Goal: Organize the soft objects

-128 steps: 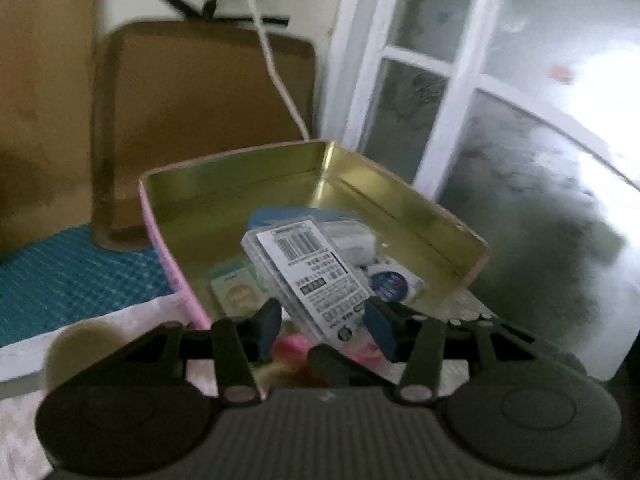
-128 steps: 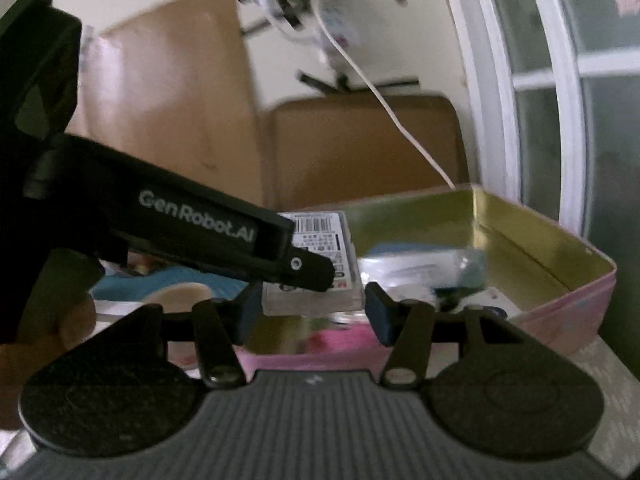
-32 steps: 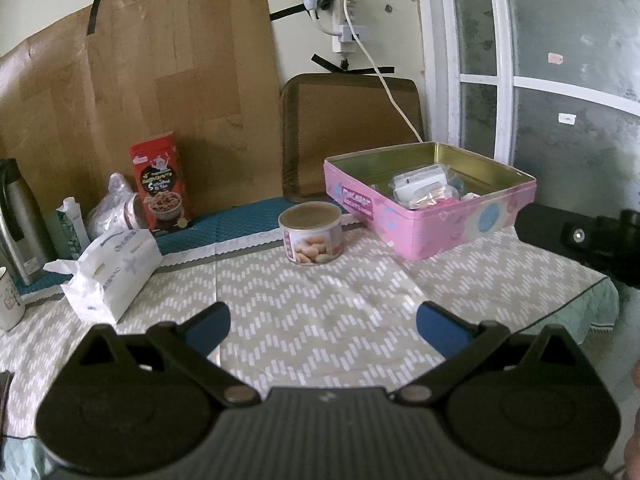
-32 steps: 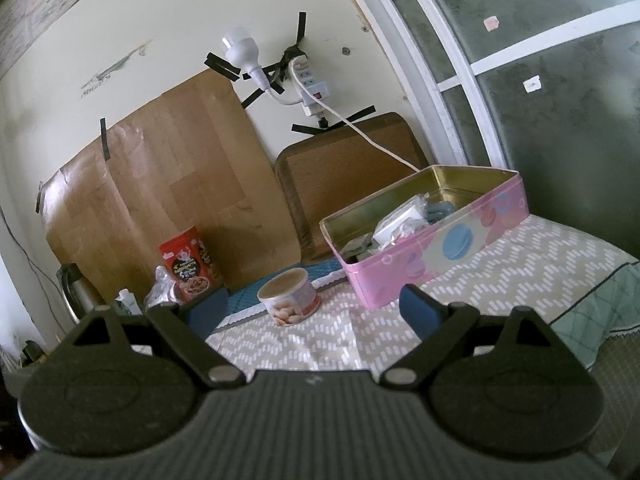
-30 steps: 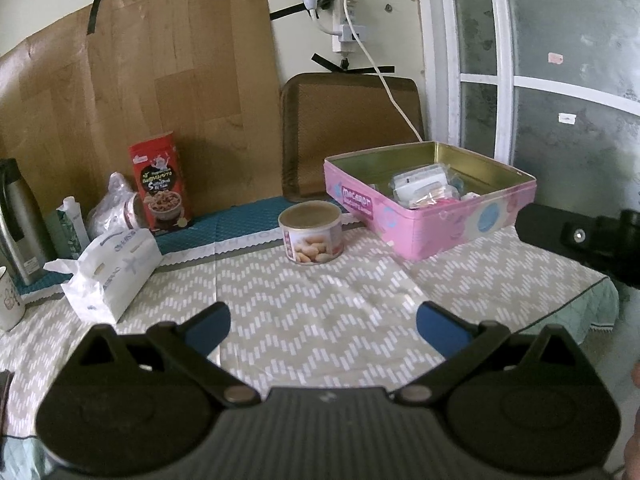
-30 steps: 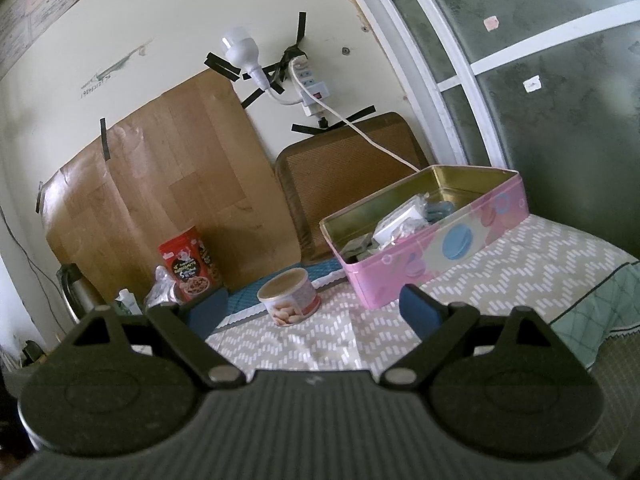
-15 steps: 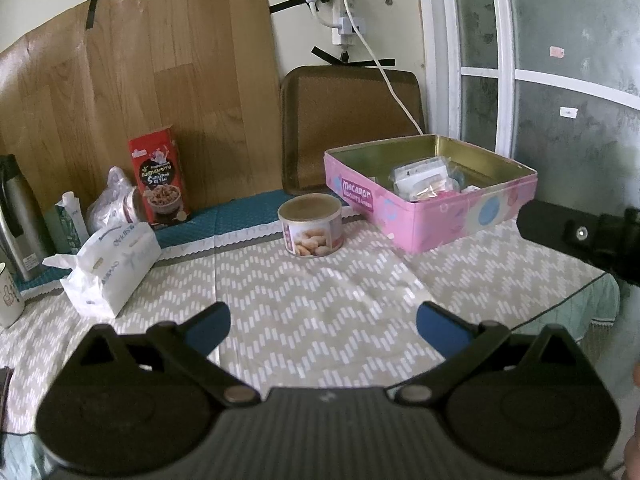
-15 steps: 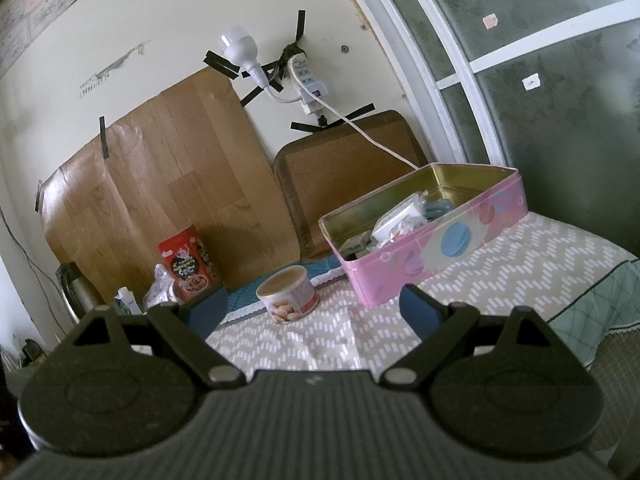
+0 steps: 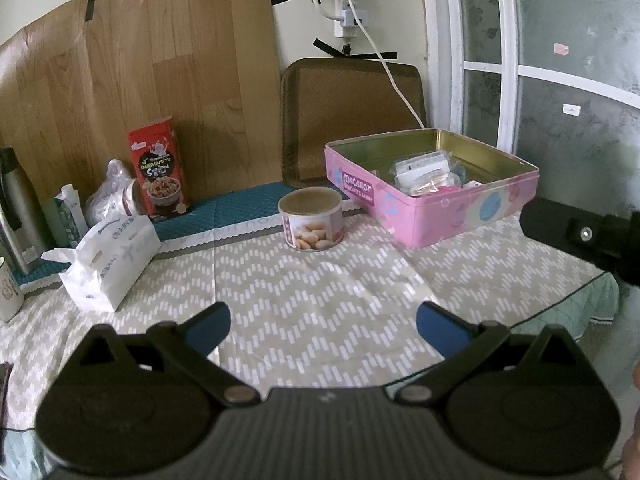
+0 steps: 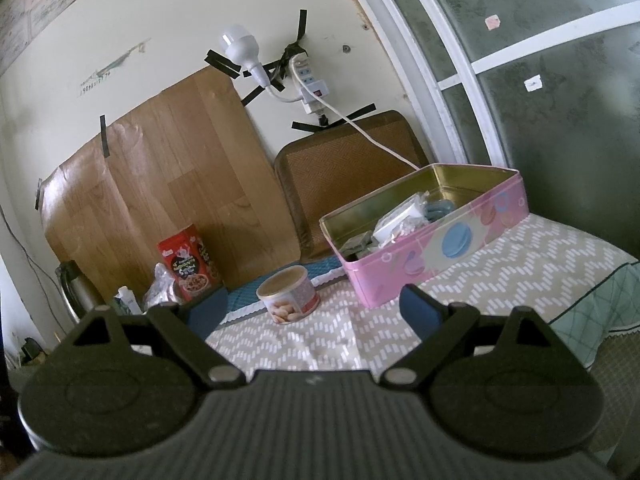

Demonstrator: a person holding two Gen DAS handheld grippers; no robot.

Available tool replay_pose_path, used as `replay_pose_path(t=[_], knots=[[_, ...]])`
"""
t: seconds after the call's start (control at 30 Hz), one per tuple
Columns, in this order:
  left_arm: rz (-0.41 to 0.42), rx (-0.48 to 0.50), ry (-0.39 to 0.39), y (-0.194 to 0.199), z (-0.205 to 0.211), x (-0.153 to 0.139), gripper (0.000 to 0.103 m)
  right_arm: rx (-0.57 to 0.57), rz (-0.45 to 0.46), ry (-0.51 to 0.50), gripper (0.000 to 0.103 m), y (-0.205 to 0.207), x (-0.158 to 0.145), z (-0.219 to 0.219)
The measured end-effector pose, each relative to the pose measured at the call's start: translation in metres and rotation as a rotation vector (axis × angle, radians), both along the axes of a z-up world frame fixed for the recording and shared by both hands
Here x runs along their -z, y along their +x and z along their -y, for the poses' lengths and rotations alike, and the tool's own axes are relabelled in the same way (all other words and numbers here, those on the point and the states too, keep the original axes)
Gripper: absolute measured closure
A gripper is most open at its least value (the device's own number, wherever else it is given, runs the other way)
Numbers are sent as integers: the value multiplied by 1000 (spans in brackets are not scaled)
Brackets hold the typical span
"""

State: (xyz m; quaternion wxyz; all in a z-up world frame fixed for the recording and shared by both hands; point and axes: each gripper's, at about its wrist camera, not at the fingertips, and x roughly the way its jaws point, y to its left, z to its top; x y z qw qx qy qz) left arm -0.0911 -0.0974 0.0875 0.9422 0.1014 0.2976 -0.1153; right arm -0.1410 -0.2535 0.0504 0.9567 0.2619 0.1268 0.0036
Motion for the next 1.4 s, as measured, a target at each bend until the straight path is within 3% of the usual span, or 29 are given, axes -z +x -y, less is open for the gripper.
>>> replay_pose_path(t=[0.87, 1.4], knots=[[39, -82, -35, 2, -15, -8, 0, 2, 10, -32, 8, -2, 1, -5], [38, -66, -49, -2, -14, -10, 0, -5, 11, -35, 8, -2, 1, -5]])
